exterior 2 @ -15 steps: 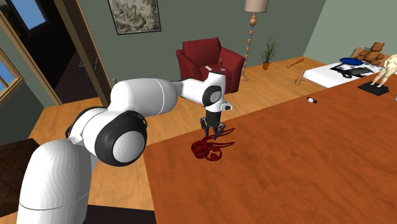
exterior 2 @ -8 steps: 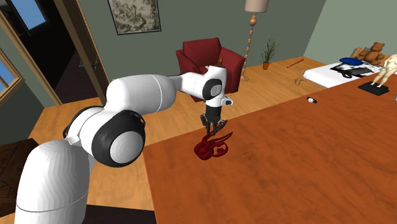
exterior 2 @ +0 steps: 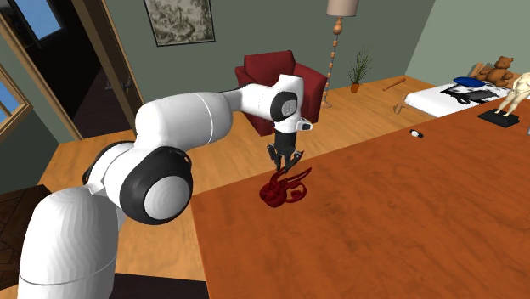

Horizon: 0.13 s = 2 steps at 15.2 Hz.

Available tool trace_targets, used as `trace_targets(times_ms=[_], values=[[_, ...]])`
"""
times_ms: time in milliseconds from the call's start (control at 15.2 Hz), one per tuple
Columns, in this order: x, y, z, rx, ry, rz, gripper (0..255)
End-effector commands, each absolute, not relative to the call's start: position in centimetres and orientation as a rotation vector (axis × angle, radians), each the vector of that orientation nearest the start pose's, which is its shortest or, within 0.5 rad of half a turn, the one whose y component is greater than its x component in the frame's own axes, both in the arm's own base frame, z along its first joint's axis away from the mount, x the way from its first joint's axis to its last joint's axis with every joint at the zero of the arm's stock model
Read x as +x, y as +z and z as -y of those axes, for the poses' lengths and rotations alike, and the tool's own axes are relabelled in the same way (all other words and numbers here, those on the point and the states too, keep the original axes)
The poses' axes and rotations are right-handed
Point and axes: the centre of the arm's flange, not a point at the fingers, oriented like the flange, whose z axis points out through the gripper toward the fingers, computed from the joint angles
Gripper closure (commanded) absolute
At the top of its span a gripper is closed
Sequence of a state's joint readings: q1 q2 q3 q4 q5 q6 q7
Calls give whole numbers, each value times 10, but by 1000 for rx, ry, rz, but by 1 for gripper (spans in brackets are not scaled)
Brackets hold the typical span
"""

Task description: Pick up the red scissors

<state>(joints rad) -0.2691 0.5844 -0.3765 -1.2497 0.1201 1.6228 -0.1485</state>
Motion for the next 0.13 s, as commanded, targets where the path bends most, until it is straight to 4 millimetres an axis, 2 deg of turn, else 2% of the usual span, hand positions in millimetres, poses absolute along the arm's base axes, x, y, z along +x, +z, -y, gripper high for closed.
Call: trace_targets(times_ms=[0,66], values=[[597,434,360,-3055,306,-738,255],[597,434,360,-3055,306,-738,255]])
